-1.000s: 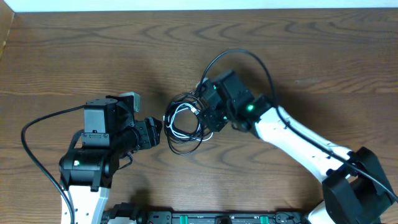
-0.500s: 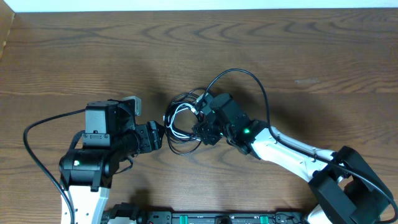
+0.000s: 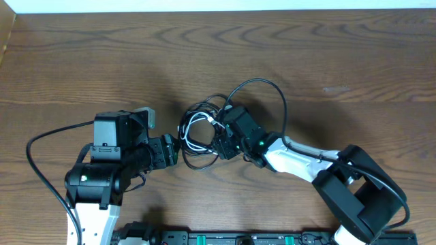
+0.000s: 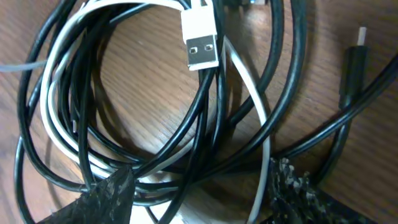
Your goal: Untangle cables
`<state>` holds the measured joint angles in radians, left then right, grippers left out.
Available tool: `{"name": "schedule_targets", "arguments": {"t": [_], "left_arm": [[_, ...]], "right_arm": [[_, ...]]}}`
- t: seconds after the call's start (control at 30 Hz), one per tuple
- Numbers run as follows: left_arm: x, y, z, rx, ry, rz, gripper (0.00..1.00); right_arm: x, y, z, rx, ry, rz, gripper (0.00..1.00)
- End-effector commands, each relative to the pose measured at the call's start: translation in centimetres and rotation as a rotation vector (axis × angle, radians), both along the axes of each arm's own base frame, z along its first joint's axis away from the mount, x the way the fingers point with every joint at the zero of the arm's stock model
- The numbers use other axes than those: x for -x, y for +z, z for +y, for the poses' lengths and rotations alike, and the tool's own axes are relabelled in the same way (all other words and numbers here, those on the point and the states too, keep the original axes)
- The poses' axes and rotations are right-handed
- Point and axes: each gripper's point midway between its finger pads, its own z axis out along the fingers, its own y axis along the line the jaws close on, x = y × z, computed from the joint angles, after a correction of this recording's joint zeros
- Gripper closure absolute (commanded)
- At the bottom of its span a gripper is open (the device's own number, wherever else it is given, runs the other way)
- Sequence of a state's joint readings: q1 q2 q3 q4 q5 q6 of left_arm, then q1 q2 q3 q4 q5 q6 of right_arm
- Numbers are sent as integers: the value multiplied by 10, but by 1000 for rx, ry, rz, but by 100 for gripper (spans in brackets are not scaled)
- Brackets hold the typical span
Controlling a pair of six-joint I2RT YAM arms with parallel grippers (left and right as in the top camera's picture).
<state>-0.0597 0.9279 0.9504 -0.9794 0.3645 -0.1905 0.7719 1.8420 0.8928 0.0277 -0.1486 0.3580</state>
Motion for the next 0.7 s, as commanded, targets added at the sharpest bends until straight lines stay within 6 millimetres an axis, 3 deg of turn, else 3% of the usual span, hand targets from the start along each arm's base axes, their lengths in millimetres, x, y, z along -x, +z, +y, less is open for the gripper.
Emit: {"name": "schedule_targets", "arguments": {"t": [0.0, 0.07, 0.1, 0.13, 0.27, 0.4, 0.53, 0.6, 0.67], "left_arm": [[1, -1, -1, 8, -1, 7, 27], [1, -1, -1, 8, -1, 7, 27], [1, -1, -1, 8, -1, 7, 27], [1, -1, -1, 8, -1, 8, 27], [3, -2, -1, 8, -1, 16, 27], [5, -3, -1, 6, -2, 26, 27], [7, -4, -1, 5, -4, 33, 27], [6, -3, -1, 8, -7, 28, 29], [4, 0, -11, 37, -68, 5, 37]], "right_arm": [[16, -24, -1, 14, -57, 97, 46], [17, -22, 5, -4, -68, 97, 67], [17, -21, 5, -10, -90, 103, 95], [17, -22, 5, -12, -103, 108, 99], [15, -21, 3, -17, -131, 121, 99], [-2, -9, -23, 28, -209, 89, 99], [-31, 33, -69, 69, -277, -5, 99], [-44, 67, -90, 53, -300, -62, 99], [-53, 107, -105, 11, -317, -122, 99]]}}
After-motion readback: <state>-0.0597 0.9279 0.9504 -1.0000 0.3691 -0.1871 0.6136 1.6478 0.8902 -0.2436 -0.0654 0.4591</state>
